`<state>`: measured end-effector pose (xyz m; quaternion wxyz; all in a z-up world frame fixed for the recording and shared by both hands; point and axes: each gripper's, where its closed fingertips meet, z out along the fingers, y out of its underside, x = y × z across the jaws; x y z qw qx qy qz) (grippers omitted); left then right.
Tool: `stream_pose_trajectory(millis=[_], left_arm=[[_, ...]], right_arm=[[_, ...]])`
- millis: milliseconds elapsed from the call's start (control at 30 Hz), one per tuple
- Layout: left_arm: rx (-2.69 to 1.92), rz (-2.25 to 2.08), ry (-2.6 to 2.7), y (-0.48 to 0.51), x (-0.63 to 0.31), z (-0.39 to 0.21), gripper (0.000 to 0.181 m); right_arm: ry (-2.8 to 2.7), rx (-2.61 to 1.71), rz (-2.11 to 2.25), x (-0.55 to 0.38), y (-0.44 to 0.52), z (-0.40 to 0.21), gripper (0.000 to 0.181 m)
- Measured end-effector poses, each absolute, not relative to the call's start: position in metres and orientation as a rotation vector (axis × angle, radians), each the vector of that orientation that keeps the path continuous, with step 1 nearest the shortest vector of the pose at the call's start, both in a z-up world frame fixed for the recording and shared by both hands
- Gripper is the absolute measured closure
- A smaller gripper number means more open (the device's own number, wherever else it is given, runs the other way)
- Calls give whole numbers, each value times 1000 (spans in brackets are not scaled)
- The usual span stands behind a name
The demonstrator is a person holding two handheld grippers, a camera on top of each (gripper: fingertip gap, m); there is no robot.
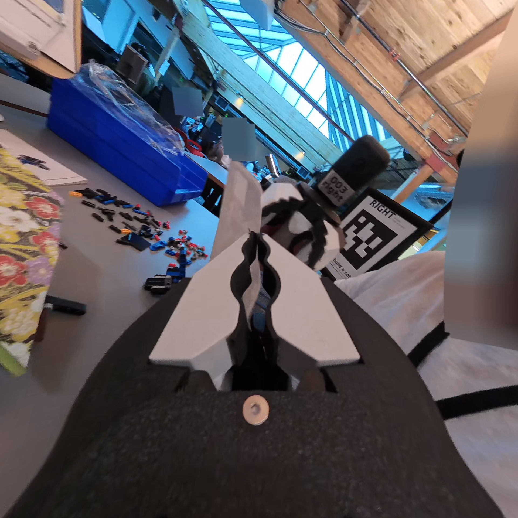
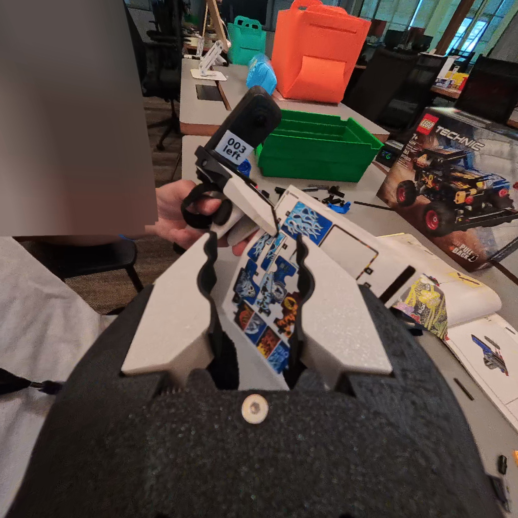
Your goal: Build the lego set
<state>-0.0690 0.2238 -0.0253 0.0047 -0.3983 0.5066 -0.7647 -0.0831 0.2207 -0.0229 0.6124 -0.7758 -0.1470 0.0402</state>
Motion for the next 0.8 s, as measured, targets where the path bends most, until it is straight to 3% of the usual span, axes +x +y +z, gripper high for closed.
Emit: stream_pose_trajectory(millis=[567, 800], left_arm=[[-919, -2638, 1621, 194, -100, -2, 181], [-877, -2675, 1608, 193, -102, -3, 181]], right_arm=[[-293, -1632, 727, -104, 205, -8, 169], [-280, -1597, 825, -105, 204, -9, 174]])
